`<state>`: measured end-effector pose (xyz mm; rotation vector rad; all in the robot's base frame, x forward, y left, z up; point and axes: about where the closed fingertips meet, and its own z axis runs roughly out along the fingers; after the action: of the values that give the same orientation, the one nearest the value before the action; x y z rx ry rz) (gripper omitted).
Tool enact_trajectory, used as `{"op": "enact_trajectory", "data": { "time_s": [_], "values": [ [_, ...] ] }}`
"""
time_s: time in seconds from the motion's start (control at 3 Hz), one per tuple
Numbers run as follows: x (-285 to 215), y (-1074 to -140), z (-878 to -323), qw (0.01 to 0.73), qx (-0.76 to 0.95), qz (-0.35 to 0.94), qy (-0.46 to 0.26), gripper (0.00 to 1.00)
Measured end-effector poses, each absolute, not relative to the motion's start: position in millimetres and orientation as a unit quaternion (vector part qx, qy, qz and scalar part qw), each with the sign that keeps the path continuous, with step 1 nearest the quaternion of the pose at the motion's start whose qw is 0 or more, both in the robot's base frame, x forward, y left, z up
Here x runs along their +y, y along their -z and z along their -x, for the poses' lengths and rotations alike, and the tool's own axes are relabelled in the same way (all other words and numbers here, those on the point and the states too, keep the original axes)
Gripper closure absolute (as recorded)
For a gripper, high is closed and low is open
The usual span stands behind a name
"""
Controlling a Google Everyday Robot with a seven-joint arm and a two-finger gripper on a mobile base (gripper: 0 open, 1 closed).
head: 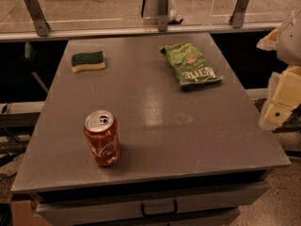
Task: Move sponge near green jalapeno chip bag
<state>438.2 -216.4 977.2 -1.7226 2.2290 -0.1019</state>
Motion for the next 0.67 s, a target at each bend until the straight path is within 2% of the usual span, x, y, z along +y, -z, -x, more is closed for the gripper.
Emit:
{"op": "enact_trajectory", "data": {
  "time_s": [0.33, 0.67],
  "values": [
    [-216, -978, -438, 0.162, 0.780, 0.603, 0.036, 0.00],
    [-195, -970, -468, 0.198, 0.756, 0.623, 0.011, 0.00]
  ]
}}
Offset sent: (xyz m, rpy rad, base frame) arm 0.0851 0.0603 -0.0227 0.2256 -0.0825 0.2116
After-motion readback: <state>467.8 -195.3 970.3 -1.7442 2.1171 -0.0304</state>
